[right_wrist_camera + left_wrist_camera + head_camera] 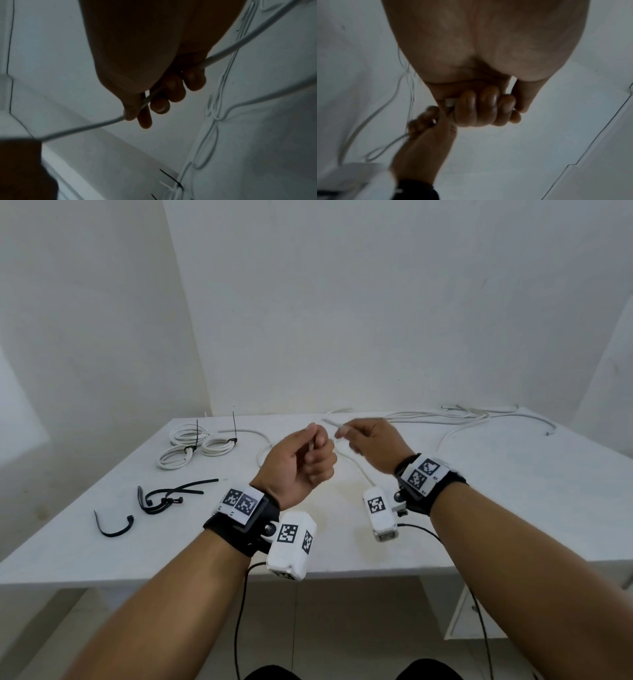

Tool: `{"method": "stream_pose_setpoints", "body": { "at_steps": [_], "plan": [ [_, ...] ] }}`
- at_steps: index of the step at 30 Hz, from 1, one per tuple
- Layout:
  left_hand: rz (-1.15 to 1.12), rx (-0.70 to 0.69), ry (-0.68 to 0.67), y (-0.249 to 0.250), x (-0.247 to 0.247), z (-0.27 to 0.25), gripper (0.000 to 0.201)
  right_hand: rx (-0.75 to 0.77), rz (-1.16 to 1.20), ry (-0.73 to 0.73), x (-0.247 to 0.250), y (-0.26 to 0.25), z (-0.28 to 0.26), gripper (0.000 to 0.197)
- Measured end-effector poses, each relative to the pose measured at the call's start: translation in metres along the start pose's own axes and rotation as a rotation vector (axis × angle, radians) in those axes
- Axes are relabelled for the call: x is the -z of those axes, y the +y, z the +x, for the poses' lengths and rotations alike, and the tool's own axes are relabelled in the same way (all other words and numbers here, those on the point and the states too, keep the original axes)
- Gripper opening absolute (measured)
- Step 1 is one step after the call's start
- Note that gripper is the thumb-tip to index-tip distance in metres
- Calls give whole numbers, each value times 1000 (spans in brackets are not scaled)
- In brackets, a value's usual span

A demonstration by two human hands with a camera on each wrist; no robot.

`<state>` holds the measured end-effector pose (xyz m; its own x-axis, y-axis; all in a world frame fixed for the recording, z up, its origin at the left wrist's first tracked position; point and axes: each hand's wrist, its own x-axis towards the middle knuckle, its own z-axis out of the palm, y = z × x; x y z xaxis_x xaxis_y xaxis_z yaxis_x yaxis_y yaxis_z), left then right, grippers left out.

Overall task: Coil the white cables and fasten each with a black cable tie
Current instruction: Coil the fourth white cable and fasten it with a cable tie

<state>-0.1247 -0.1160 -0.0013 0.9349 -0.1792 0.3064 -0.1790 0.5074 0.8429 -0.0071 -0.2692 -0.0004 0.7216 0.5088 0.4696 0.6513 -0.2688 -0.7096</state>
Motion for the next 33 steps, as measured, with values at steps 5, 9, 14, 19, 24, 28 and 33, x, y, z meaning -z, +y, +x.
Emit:
{"method": "stream_pose_setpoints", "body": {
  "at_steps": [5, 9, 14, 19, 24, 28, 33],
  "plan": [
    [107, -125, 232, 3, -6, 17, 33, -16, -163, -246, -30, -4, -19, 37],
    [264, -253, 478, -2, 16, 30, 37, -19, -257, -356, -39, -9, -26, 29],
    [624, -325, 681, 5, 49, 34, 34, 28, -352, -436, -37, -12, -33, 29],
    [1188, -56, 571, 0, 67, 25, 39, 204, -386, -424, -32, -32, -32, 21],
    [1171, 184, 277, -5, 66, 16, 46, 276, -275, -314, -15, -38, -18, 10],
    [816, 249, 231, -8, 56, 9, 53, 195, -120, -186, 0, -35, -3, 8],
    [534, 164, 123, -4, 34, 8, 51, 127, 42, -87, 8, -27, 10, 7]
  ]
}}
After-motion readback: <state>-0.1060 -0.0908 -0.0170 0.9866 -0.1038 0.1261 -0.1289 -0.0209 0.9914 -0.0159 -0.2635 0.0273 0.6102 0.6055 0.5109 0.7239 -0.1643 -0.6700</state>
